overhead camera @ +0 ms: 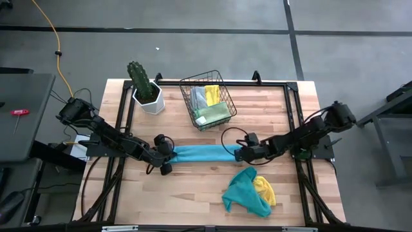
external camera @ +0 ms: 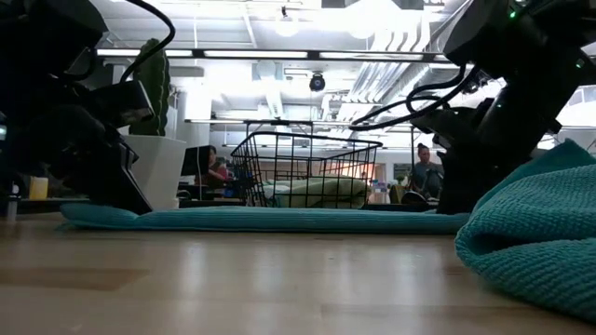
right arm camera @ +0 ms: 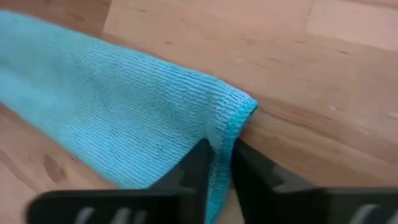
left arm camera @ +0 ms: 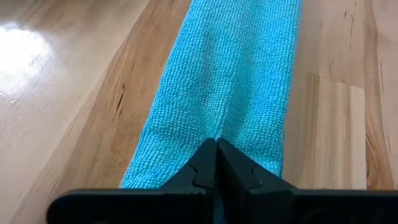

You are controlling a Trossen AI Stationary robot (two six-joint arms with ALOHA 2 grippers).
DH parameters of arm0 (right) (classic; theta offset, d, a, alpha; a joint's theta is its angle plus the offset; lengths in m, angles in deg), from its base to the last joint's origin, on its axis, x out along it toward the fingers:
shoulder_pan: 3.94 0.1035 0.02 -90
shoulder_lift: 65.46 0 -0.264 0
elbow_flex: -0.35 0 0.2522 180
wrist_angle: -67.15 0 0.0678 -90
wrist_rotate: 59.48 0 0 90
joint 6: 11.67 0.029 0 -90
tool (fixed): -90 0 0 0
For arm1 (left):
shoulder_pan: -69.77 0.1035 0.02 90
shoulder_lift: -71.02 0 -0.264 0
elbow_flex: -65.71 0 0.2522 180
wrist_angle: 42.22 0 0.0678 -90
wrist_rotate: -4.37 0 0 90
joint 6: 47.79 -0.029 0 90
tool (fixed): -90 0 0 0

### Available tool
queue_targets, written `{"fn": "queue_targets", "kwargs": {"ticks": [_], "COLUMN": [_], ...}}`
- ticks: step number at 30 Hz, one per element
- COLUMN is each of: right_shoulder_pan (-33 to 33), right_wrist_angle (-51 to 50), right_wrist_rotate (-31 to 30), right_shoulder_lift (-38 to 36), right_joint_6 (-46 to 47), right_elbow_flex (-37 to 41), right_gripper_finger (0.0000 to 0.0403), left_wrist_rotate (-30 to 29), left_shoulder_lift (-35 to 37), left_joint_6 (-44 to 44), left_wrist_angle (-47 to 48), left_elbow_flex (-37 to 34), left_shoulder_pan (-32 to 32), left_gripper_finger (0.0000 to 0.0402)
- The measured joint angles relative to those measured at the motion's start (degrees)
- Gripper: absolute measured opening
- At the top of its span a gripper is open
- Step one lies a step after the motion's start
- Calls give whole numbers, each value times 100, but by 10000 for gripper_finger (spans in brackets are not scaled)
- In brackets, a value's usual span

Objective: Fold microfiber towels
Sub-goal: Fold the left blue microfiber cloth

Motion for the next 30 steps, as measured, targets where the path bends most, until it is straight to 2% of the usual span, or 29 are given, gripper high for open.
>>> {"fn": "queue_targets", "kwargs": {"ticks": [4, 14, 18, 21, 23, 27, 30], "right_shoulder_pan": [6, 15, 60, 139, 180, 204, 199], "right_wrist_angle": [-31, -1088, -1905, -2402, -2542, -2555, -2490], "right_wrist_rotate": [7, 22, -34, -140, -165, -242, -256], "right_shoulder_lift": [-2, -441, -867, -1226, -1458, -1871, -2115], "right_joint_6": [-443, -718, -691, -586, -576, -629, -690], "right_elbow_flex": [0, 0, 15, 2, -2, -11, -15], "right_gripper_finger": [9, 3, 2, 1, 1, 1, 0], "left_wrist_rotate": [118, 710, 700, 520, 145, -623, -875], "left_shoulder_lift": [0, 0, 18, 55, 103, 125, 92], "left_joint_6": [40, -983, -1428, -1501, -1492, -1189, -767], "left_wrist_angle": [-36, 56, 771, 1634, 2228, 2962, 3553], "left_elbow_flex": [125, 1246, 1845, 2321, 2500, 2544, 2545], "left_shoulder_pan": [0, -4, -4, -39, -131, -332, -431], "left_gripper_finger": [1, 1, 1, 1, 1, 1, 0]}}
